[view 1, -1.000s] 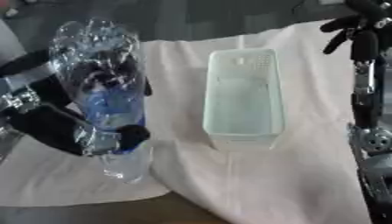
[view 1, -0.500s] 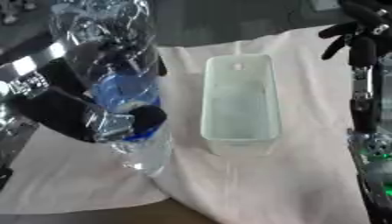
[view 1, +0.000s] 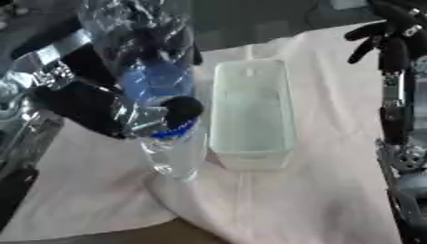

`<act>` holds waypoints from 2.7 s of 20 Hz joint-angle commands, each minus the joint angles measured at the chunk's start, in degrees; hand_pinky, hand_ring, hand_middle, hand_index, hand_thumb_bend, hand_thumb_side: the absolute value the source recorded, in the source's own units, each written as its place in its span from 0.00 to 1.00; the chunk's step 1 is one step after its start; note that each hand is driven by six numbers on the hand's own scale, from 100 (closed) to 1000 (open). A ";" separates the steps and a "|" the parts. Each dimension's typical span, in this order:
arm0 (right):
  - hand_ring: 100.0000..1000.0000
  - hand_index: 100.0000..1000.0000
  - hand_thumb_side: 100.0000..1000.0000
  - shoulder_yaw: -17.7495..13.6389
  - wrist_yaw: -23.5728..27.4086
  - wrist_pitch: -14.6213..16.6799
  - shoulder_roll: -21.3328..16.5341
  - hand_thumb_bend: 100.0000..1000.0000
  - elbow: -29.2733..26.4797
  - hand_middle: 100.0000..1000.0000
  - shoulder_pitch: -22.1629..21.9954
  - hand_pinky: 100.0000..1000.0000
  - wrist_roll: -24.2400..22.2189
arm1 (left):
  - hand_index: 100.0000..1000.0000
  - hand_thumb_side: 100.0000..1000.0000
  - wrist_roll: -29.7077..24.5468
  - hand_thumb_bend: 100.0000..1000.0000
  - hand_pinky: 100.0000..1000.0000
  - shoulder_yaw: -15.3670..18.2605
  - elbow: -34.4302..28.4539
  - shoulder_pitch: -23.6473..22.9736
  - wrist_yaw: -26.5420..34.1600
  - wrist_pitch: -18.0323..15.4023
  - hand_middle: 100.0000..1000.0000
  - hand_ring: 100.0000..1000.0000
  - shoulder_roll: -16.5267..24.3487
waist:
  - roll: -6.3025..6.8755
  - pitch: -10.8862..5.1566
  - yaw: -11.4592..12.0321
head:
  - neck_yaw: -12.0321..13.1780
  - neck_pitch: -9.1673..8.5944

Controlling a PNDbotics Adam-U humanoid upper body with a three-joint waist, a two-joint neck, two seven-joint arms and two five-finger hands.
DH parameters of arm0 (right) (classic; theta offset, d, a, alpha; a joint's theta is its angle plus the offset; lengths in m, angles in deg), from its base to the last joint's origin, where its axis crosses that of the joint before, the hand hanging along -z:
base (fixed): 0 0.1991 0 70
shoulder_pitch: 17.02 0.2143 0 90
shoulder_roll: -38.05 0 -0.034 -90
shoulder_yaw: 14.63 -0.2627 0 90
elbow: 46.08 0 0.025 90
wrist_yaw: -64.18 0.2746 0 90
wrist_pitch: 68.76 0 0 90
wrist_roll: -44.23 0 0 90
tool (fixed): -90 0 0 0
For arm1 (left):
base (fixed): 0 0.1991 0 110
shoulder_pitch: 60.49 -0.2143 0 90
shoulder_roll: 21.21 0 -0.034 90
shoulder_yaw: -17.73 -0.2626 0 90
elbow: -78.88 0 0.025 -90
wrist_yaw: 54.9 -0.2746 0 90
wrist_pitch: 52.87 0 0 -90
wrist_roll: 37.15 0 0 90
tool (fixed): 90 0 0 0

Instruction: Pick up objects on the table and place them in the box.

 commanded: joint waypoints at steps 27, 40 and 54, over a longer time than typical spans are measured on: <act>0.54 0.81 0.96 1.64 1.05 0.67 0.59 0.08 -1.51 0.78 3.07 0.29 -1.82 | 0.16 0.08 -1.42 0.00 0.00 0.82 10.72 8.75 -7.56 -3.96 0.00 0.00 -2.20 | 1.04 1.54 -4.32 | 2.90 -3.88; 0.54 0.81 0.96 2.10 1.29 0.89 0.67 0.08 -1.59 0.78 3.65 0.29 -2.56 | 0.16 0.09 0.17 0.00 0.00 2.14 11.67 9.91 -7.76 -4.43 0.00 0.00 -3.31 | 1.65 2.17 -5.35 | 3.01 -6.05; 0.54 0.80 0.96 2.38 1.48 1.03 0.87 0.09 -1.60 0.78 4.08 0.29 -2.97 | 0.18 0.10 0.65 0.00 0.00 2.15 13.71 11.23 -8.27 -5.24 0.00 0.00 -5.46 | 1.69 2.32 -5.86 | 3.07 -6.85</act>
